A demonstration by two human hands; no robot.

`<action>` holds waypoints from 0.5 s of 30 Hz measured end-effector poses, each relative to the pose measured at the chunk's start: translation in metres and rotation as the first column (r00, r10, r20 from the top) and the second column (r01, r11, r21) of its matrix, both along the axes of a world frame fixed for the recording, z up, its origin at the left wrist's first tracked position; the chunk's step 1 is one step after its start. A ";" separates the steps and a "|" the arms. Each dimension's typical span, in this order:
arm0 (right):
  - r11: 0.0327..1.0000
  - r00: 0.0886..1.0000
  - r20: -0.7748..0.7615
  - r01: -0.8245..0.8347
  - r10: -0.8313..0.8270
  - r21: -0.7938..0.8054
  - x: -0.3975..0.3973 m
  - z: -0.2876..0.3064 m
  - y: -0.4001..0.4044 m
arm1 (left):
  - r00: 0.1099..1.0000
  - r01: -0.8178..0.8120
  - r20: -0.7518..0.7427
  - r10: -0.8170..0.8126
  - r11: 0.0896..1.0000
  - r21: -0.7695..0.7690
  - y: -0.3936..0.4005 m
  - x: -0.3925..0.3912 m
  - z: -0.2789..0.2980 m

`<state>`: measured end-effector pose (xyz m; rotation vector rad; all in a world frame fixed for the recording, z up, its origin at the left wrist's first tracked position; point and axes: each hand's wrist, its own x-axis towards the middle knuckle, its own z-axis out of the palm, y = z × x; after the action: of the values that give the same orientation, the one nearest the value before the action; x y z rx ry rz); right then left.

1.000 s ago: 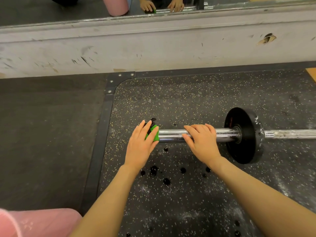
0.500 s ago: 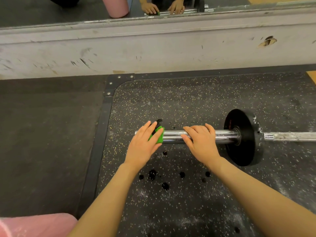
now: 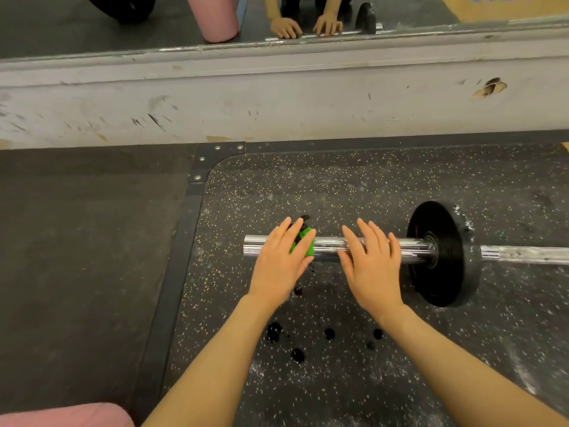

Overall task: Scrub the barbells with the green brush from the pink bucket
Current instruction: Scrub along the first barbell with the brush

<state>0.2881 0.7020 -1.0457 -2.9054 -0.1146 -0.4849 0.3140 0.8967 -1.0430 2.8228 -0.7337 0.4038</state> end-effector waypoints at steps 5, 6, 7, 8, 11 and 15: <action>1.000 1.000 -0.027 0.016 -0.015 0.020 0.000 -0.014 0.000 | 0.998 0.066 0.020 -0.066 0.998 -0.001 -0.007 0.000 -0.006; 0.999 1.000 -0.022 0.007 -0.006 0.035 0.000 -0.015 -0.001 | 0.996 0.087 0.031 -0.088 0.996 0.006 -0.002 0.000 -0.007; 0.999 1.000 -0.017 -0.001 0.002 0.050 0.000 -0.016 -0.002 | 0.994 0.099 0.043 -0.099 0.995 0.010 0.005 -0.001 -0.008; 0.998 1.000 -0.010 -0.007 0.008 0.065 0.001 -0.016 -0.003 | 0.994 0.092 0.052 -0.093 0.996 0.005 0.013 0.000 -0.009; 0.994 1.000 -0.004 -0.019 0.020 0.103 0.007 -0.014 -0.004 | 0.998 -0.019 0.052 0.020 0.999 -0.033 0.041 0.000 -0.010; 0.994 0.999 -0.033 -0.021 0.024 0.112 0.018 -0.012 -0.005 | 0.989 -0.148 0.020 0.149 0.988 -0.038 0.047 0.004 -0.009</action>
<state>0.3058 0.6966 -1.0579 -2.7987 -0.1114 -0.4229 0.3177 0.9438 -1.0519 2.8525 -0.5164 0.4688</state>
